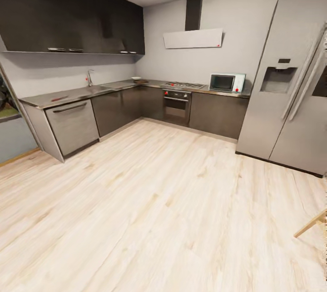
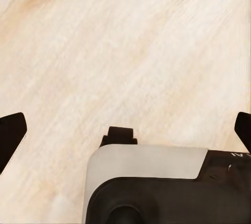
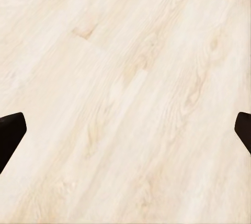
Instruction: In the kitchen, take the Vidalia onion out of the sink, dice it on the chopping board with the paring knife, put the diced onion into the bowl on the countertop, then place both the paring knife and the chopping board into the sink.
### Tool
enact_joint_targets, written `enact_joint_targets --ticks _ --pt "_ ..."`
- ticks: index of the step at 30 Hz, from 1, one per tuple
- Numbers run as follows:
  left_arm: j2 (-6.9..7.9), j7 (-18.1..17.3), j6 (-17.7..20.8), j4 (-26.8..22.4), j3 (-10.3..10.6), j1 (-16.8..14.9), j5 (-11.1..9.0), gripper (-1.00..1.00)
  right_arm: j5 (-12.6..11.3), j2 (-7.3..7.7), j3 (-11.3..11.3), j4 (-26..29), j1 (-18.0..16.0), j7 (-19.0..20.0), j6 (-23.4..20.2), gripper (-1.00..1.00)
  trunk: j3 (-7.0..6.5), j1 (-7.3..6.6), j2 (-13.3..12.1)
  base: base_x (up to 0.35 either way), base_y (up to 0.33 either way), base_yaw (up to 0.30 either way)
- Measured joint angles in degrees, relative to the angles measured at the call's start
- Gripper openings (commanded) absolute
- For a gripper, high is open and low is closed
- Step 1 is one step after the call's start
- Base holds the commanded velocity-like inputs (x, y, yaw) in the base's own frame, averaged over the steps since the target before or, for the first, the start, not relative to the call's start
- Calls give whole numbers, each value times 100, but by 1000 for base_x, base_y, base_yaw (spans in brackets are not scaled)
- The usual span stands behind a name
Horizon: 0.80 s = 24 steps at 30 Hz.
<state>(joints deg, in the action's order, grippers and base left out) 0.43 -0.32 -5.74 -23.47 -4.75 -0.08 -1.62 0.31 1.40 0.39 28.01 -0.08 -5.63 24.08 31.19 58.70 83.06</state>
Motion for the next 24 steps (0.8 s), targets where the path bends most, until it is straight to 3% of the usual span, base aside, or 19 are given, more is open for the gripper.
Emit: enact_joint_targets --ticks 13,24 --pt "2 0 0 0 0 0 1 100 0 0 0 0 0 0 0 100 0 0 0 320 0 -216" --pt "2 0 -1 0 0 0 2 100 0 0 0 1 0 0 -1 100 0 0 0 320 0 -101"
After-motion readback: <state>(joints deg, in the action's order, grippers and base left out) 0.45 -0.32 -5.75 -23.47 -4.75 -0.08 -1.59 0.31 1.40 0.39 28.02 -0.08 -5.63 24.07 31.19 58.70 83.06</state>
